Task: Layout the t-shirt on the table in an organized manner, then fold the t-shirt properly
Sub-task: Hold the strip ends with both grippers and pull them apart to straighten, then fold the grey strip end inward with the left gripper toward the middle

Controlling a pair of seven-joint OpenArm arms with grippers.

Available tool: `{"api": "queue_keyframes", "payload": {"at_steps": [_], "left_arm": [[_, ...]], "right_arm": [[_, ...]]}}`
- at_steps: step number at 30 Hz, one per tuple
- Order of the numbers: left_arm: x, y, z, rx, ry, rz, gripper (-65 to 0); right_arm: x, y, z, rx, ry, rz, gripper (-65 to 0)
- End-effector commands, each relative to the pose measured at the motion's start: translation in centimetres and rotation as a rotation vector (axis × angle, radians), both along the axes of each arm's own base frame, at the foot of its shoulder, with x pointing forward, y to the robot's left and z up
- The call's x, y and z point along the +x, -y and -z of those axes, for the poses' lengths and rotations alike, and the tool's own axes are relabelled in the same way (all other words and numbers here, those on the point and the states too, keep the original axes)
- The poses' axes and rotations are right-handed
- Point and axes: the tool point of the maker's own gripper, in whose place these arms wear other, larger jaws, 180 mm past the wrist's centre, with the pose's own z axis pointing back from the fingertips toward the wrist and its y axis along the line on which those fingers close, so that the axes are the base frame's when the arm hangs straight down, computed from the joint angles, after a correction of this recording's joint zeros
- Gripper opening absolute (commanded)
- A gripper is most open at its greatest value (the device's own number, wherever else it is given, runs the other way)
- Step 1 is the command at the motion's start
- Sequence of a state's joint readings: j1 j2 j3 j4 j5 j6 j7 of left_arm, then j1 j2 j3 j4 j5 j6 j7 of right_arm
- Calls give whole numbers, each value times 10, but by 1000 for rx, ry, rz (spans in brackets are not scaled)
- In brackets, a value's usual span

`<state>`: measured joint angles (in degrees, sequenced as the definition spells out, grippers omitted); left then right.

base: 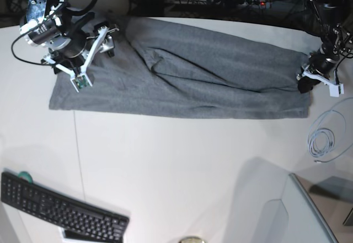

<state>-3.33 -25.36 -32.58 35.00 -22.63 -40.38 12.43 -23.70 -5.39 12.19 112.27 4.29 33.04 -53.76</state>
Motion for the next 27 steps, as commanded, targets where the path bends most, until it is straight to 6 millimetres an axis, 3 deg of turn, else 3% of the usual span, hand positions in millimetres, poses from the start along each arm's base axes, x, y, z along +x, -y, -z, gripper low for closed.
{"api": "queue_keyframes", "payload": {"at_steps": [1, 4, 8, 10, 13, 17, 23, 27], "left_arm": [[8, -23, -20, 46, 48, -24, -650], [5, -46, -33, 74, 69, -67, -650], [-11, -78, -67, 165, 134, -113, -650], [-16, -81, -88, 240, 160, -83, -650], [-33, -74, -97, 331, 144, -82, -650], [-49, -52, -105, 411, 134, -62, -650], [-47, 29, -73, 546, 29, 162, -650], [-41, 69, -67, 589, 23, 244, -650]], "right_arm": [[5, 1, -6, 5, 29, 4, -195], [5, 1, -6, 5, 28, 3, -195], [5, 1, -6, 5, 29, 4, -195], [5, 1, -6, 5, 29, 4, -195], [8, 1, -7, 5, 35, 4, -195], [8, 1, -7, 5, 37, 4, -195], [8, 1, -8, 5, 38, 3, -195], [8, 1, -8, 5, 38, 3, -195]]}}
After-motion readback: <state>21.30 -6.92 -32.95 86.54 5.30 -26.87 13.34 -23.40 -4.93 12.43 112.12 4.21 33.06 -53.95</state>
